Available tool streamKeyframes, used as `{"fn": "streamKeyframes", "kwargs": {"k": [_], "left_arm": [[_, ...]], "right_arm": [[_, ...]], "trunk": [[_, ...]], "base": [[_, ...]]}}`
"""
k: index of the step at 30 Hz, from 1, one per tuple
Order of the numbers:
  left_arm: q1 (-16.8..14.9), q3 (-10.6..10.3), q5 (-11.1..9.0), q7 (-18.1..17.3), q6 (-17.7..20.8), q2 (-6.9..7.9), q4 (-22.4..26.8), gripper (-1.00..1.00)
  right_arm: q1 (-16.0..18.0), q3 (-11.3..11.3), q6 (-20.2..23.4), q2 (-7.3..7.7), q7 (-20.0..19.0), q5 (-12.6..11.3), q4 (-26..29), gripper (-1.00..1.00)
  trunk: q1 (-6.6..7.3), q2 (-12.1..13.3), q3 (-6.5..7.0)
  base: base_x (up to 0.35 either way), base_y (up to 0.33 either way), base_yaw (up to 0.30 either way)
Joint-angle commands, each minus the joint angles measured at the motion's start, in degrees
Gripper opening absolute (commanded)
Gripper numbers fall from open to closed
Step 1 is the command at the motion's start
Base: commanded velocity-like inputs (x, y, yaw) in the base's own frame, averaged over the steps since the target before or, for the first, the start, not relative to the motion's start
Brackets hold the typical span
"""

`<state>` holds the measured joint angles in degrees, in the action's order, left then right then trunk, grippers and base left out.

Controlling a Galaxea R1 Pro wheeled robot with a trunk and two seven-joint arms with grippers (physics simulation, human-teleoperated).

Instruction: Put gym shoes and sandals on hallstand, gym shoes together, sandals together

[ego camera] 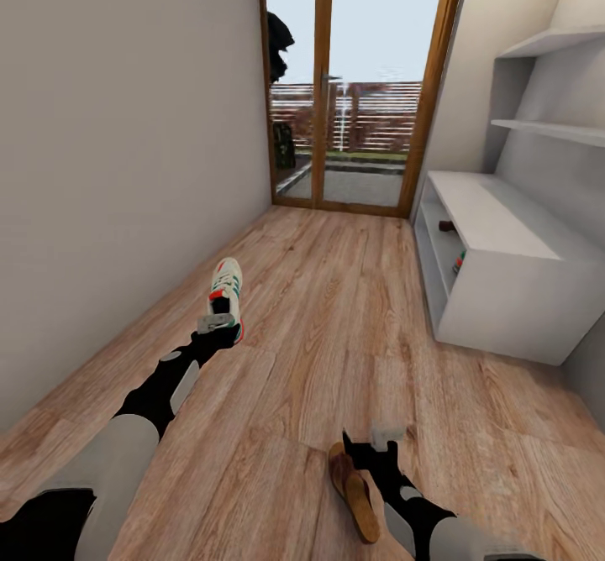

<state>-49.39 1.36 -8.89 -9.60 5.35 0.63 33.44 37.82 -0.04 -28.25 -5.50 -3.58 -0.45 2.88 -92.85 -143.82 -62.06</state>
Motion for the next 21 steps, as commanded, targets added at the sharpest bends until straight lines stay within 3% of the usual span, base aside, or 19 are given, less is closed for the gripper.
{"fn": "streamKeyframes", "kwargs": {"k": [1, 21], "left_arm": [[-0.01, 0.14, -0.6, -0.31, 0.5, -0.01, 0.1, -1.0], [0.01, 0.14, -0.55, -0.33, 0.54, 0.08, 0.13, -1.0]], "right_arm": [[-0.08, -0.04, -0.48, -0.01, -0.18, -0.07, -0.15, 1.0], [-2.38, -0.04, -1.63, 0.05, -0.2, -0.13, -0.5, 1.0]], "trunk": [[0.01, -0.02, -0.05], [-0.5, -0.29, -5.83]], "base": [[0.0, 0.0, 0.0], [0.0, 0.0, 0.0]]}}
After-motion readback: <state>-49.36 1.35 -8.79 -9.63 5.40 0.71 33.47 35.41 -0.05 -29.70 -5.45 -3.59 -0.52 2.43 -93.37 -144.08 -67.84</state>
